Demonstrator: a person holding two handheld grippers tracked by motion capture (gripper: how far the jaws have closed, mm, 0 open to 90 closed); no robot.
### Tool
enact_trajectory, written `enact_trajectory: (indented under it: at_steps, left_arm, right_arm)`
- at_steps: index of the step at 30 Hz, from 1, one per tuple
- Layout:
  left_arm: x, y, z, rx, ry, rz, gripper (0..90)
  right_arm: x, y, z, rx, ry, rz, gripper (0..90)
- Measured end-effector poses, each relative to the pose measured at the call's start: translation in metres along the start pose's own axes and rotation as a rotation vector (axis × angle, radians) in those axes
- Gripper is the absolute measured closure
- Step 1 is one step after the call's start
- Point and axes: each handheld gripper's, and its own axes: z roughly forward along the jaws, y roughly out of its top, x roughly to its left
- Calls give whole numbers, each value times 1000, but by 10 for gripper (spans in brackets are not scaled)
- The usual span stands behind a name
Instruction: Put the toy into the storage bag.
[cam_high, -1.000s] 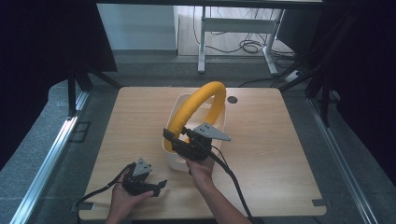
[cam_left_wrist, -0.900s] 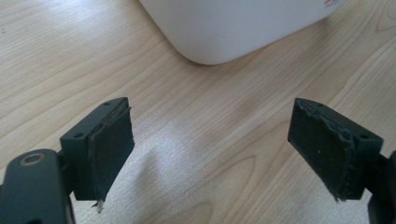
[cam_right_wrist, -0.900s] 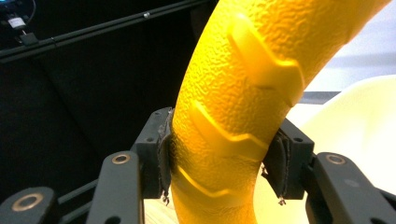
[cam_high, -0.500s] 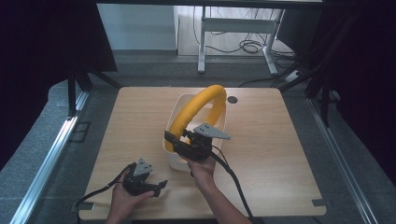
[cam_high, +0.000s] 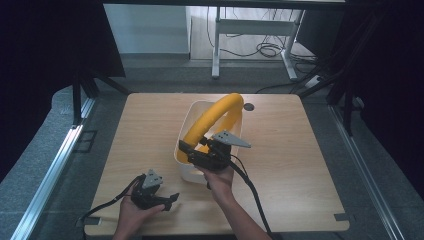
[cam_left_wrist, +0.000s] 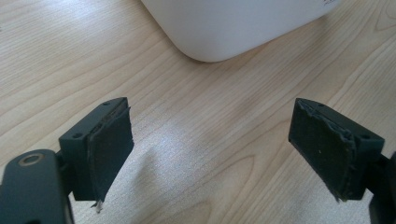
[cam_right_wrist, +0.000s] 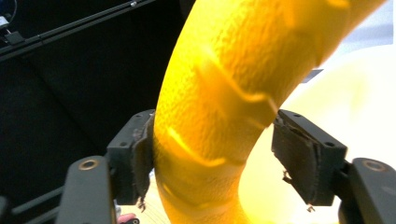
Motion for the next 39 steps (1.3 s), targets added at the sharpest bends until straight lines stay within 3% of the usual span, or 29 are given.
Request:
enact_trajectory:
  at_steps: [8,17,23,29,39]
  left_arm:
    - [3,2,-3,-9,18,-8,140]
    - [2,1,-4,-12,14,-3,140]
    - [2,1,-6,-18,13,-6,140]
    - [1,1,-4,-11,18,-5,139]
    - [1,0,-5,-11,25,-4,140]
  right_arm:
    - [-5,6,-15,12,-18,0,216]
    - [-10,7,-35,30,-20,4,203]
    - [-16,7,-58,33,-20,-32,199]
    - [-31,8,-79,37,-39,-74,210]
    - [-59,-1,-105,35,-78,-94,243]
